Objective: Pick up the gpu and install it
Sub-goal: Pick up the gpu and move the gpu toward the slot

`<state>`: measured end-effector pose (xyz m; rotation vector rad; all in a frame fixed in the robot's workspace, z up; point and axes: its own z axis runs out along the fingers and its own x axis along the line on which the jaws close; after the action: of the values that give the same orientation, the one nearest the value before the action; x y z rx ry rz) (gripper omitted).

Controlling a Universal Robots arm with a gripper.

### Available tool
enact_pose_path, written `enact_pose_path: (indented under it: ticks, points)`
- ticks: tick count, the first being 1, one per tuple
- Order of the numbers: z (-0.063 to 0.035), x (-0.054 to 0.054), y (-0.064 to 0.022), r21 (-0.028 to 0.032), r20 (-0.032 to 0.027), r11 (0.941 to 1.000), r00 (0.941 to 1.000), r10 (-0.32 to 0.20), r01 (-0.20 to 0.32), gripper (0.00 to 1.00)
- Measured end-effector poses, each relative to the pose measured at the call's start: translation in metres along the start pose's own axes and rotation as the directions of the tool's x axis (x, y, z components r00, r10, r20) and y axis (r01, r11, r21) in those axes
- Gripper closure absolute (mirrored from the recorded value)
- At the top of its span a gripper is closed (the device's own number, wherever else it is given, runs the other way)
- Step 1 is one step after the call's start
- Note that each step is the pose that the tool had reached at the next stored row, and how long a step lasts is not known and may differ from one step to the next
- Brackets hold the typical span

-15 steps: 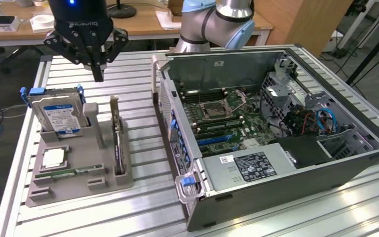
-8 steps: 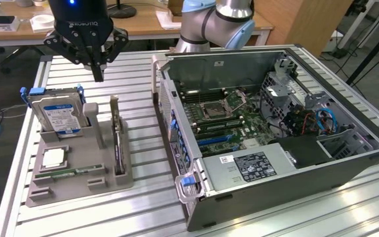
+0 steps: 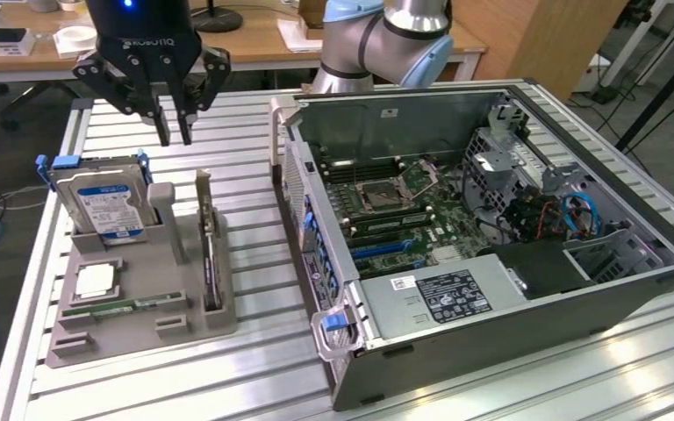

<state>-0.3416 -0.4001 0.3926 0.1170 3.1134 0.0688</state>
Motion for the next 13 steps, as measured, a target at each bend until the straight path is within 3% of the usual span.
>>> enact_pose_path:
  ticks: [1,2,5,7,8,13]
  points:
    - [0.0000,0.0000,0.0000,-0.0001,0.0000,1.0000,1.0000,0.000,0.000,0.71]
    - [0.0000,0.0000,0.0000,0.0000,0.0000,1.0000,1.0000,0.000,0.000,0.71]
    - [0.0000,0.0000,0.0000,0.0000,0.0000,1.0000,1.0000,0.000,0.000,0.53]
    - [0.0000,0.0000,0.0000,0.0000,0.0000,1.0000,1.0000,0.000,0.000,0.53]
    - [0.0000,0.0000,0.0000,-0.0001,0.0000,1.0000,1.0000,0.000,0.000,0.47]
    - [0.0000,0.0000,0.0000,0.0000,0.0000,1.0000,1.0000,0.000,0.000,0.47]
